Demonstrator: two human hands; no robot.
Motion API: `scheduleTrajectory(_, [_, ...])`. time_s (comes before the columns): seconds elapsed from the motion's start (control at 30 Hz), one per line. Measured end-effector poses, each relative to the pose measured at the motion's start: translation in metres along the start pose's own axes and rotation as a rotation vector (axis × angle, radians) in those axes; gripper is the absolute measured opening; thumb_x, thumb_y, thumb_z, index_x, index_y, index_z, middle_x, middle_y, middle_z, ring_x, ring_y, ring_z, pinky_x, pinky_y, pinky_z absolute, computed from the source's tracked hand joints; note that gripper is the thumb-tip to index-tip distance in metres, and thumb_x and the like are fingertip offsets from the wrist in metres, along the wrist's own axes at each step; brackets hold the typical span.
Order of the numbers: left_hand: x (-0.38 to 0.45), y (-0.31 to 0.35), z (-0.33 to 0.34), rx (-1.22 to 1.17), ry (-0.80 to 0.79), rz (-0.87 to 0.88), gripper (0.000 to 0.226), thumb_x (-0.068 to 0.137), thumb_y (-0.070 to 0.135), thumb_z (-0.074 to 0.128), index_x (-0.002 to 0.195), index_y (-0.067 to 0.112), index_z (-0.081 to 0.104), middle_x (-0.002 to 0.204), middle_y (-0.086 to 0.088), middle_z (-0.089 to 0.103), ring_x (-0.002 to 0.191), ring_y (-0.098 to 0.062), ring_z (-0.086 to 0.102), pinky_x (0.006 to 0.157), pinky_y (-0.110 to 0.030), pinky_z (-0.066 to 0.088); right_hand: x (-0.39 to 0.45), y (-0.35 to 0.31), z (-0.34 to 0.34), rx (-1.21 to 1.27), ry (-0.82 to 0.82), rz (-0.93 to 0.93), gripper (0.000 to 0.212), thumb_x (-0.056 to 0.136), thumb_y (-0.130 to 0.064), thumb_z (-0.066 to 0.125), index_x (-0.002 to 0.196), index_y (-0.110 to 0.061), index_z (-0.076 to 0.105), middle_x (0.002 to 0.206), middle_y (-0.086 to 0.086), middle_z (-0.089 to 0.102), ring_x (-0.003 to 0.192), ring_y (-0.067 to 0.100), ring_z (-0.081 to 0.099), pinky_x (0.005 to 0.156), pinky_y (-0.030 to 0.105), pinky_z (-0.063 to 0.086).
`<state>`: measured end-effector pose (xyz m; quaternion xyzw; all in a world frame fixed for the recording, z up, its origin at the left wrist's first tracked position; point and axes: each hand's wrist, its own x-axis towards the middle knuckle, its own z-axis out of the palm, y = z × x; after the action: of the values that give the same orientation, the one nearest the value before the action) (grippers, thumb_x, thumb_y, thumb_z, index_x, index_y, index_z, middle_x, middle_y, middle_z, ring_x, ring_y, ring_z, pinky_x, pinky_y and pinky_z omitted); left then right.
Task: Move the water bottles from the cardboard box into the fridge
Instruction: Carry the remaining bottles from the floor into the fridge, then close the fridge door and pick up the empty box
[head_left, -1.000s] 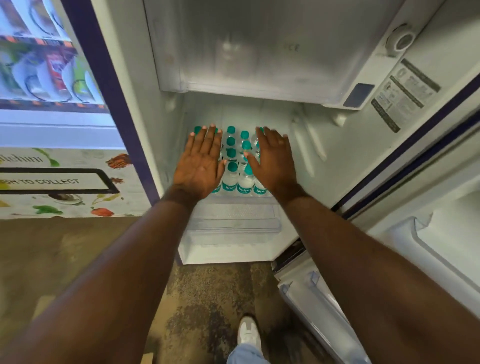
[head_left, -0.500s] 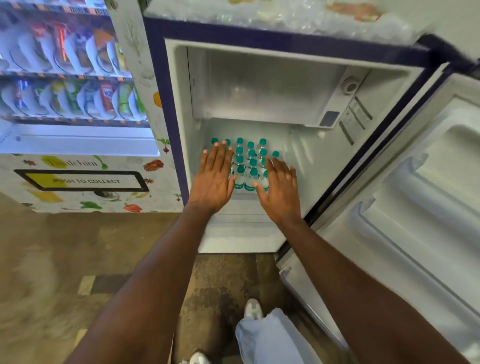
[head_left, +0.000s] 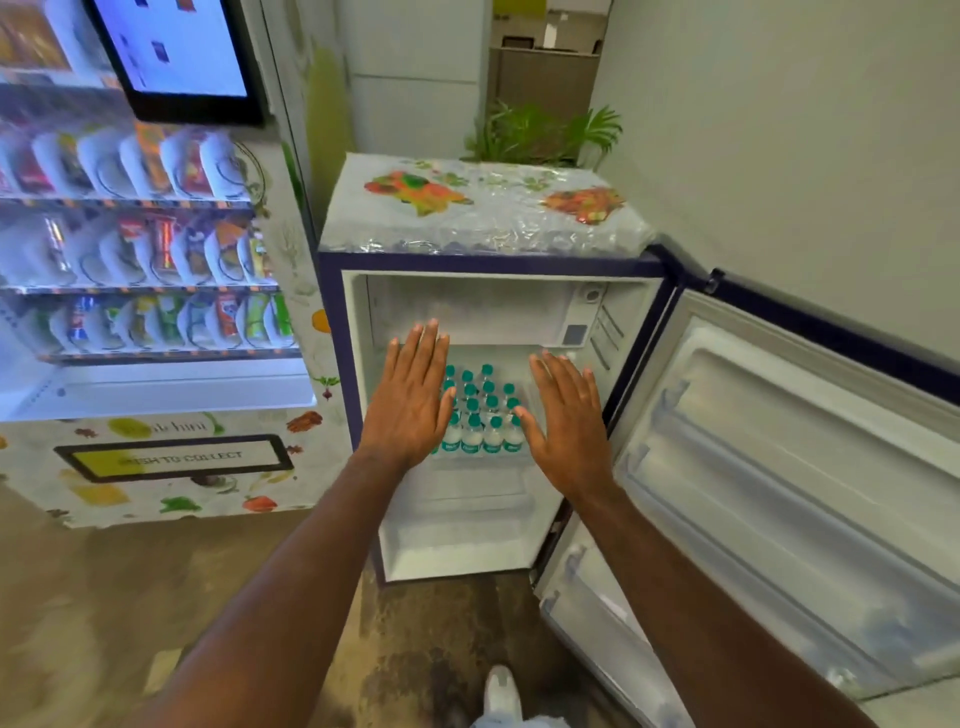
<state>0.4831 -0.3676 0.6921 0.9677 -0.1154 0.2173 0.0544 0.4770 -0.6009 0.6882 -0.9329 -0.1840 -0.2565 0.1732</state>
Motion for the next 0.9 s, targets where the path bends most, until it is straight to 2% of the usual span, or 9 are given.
scheduleTrajectory(0.27, [0.012, 0.024, -0.038, 0.030, 0.018, 0.008, 0.071, 0.105, 0.047, 0.022, 0.161, 0.009, 0.001, 0.169, -0.012, -0.007, 0.156, -0.027, -0.008, 0.127, -0.049, 0.002, 0.029, 0.009, -0.066, 0.002, 0.170, -0.028, 0.063, 0.100, -0.042, 0.045, 0.155, -0.014, 0.031, 0.161, 0.009, 0.033, 0.151, 0.026, 0.024, 0.126, 0.048, 0.011])
scheduleTrajectory(0.4, [0.014, 0.052, -0.048, 0.056, 0.030, 0.031, 0.072, 0.105, 0.049, 0.020, 0.161, 0.009, 0.001, 0.169, -0.012, -0.006, 0.156, -0.027, -0.008, 0.127, -0.048, -0.002, 0.033, 0.026, -0.096, -0.013, 0.194, -0.034, 0.064, 0.100, -0.043, 0.045, 0.156, -0.016, 0.030, 0.162, 0.007, 0.031, 0.152, 0.024, 0.023, 0.127, 0.044, 0.006])
scheduleTrajectory(0.5, [0.025, 0.080, -0.059, 0.065, 0.060, 0.028, 0.071, 0.105, 0.049, 0.021, 0.161, 0.009, 0.003, 0.169, -0.012, -0.004, 0.157, -0.027, -0.006, 0.127, -0.048, 0.000, 0.031, 0.049, -0.119, -0.037, 0.201, -0.042, 0.063, 0.100, -0.041, 0.048, 0.156, -0.017, 0.032, 0.162, 0.007, 0.032, 0.152, 0.026, 0.024, 0.125, 0.049, 0.011])
scheduleTrajectory(0.67, [0.043, 0.151, -0.069, 0.004, 0.067, 0.018, 0.072, 0.103, 0.052, 0.016, 0.161, 0.012, 0.002, 0.169, -0.009, -0.004, 0.156, -0.025, -0.006, 0.127, -0.046, -0.002, 0.018, 0.106, -0.163, -0.097, 0.176, -0.028, 0.056, 0.099, -0.039, 0.050, 0.150, -0.017, 0.043, 0.157, 0.008, 0.040, 0.148, 0.028, 0.032, 0.124, 0.051, 0.017])
scheduleTrajectory(0.8, [0.052, 0.219, -0.064, -0.081, 0.074, 0.089, 0.070, 0.104, 0.048, 0.024, 0.162, 0.013, 0.008, 0.169, -0.009, 0.003, 0.157, -0.025, 0.000, 0.127, -0.048, 0.003, 0.011, 0.165, -0.193, -0.235, 0.126, -0.115, 0.042, 0.097, -0.032, 0.063, 0.135, -0.015, 0.060, 0.146, 0.011, 0.053, 0.138, 0.032, 0.047, 0.119, 0.053, 0.026])
scheduleTrajectory(0.9, [0.058, 0.271, -0.060, -0.153, 0.015, 0.088, 0.069, 0.104, 0.051, 0.019, 0.162, 0.017, 0.003, 0.170, -0.005, -0.001, 0.157, -0.022, -0.003, 0.127, -0.045, -0.001, 0.017, 0.201, -0.215, -0.284, 0.063, -0.087, 0.036, 0.096, -0.032, 0.062, 0.128, -0.015, 0.065, 0.139, 0.013, 0.058, 0.131, 0.033, 0.051, 0.119, 0.056, 0.026])
